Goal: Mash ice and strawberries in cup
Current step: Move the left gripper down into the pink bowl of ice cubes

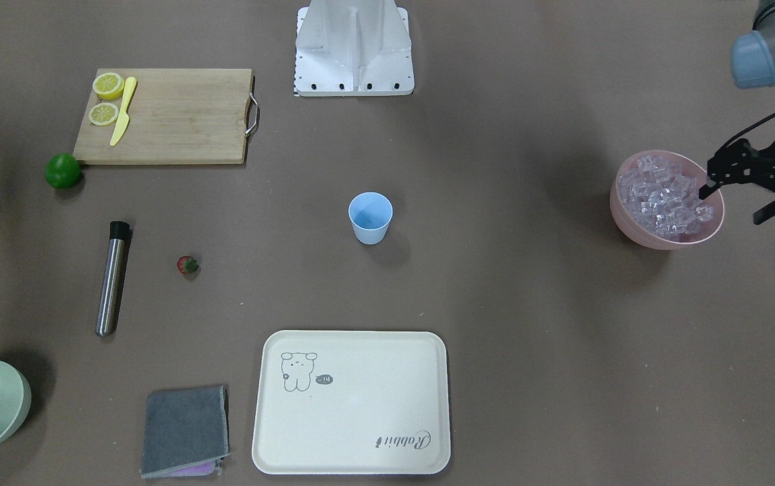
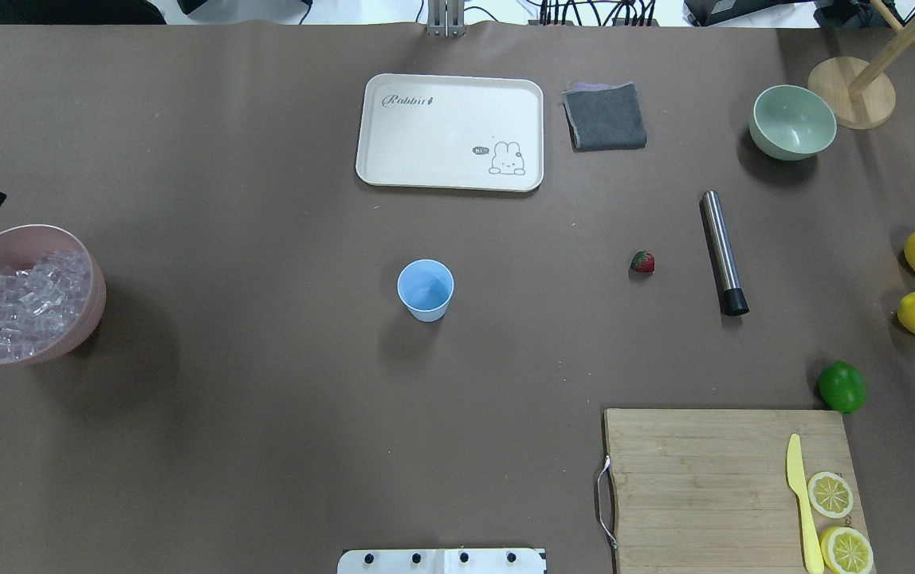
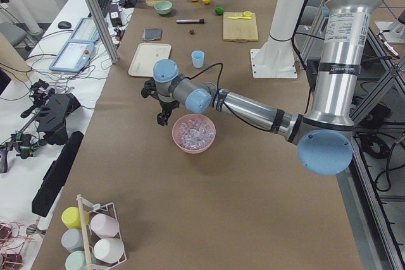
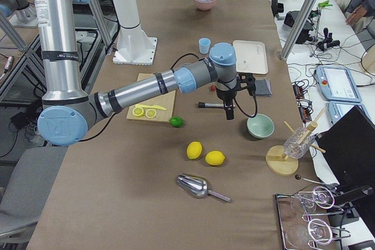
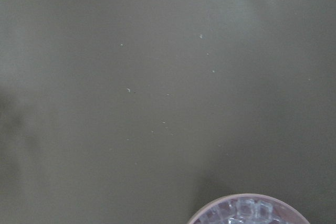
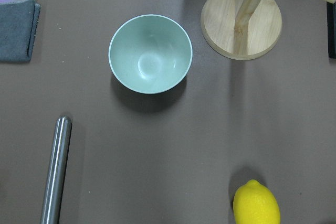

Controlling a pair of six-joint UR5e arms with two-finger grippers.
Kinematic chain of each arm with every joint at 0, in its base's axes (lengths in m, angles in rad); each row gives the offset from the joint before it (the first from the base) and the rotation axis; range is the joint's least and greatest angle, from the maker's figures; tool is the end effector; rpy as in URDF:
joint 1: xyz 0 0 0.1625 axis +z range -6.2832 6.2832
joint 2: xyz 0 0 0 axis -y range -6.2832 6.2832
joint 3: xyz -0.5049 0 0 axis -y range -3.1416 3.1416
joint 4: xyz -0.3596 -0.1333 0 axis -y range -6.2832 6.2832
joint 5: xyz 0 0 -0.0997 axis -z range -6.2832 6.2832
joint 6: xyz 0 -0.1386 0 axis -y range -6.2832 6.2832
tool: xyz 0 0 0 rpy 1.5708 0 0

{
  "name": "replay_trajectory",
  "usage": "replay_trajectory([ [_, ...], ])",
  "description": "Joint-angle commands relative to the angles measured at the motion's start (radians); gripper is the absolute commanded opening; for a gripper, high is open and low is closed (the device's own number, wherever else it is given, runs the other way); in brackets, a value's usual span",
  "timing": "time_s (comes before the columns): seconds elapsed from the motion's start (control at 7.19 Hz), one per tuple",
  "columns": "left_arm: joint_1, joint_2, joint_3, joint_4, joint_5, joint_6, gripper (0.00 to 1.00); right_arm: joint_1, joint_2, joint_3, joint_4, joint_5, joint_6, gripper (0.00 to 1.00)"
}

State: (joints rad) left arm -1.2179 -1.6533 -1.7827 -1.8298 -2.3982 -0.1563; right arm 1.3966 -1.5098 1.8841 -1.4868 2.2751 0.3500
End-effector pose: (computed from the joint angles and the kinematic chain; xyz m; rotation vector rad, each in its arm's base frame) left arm 0.1503 -0.4986 0.5887 0.3031 0.9158 0.4100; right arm -0.0440 -0.5016 0.5856 0.2446 -0.7810 0.0045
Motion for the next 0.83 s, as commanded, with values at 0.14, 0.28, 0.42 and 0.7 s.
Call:
replay_trajectory([
  [0.14,0.099,0.096,0.020,-0.185,0.021,0.003,0.97,0.002,-0.003,0.009,0.002,0.000,-0.008,1.00],
  [0.28,0.112,0.102,0.026,-0.209,0.021,0.003,0.97,0.004,-0.019,0.035,0.002,0.000,-0.008,1.00],
  [0.42,0.139,0.109,0.034,-0.219,0.025,0.003,0.97,0.002,-0.023,0.036,0.002,0.000,-0.006,1.00],
  [0.7,0.199,0.110,0.034,-0.256,0.092,0.000,0.97,0.005,-0.038,0.052,0.003,0.000,-0.006,1.00],
])
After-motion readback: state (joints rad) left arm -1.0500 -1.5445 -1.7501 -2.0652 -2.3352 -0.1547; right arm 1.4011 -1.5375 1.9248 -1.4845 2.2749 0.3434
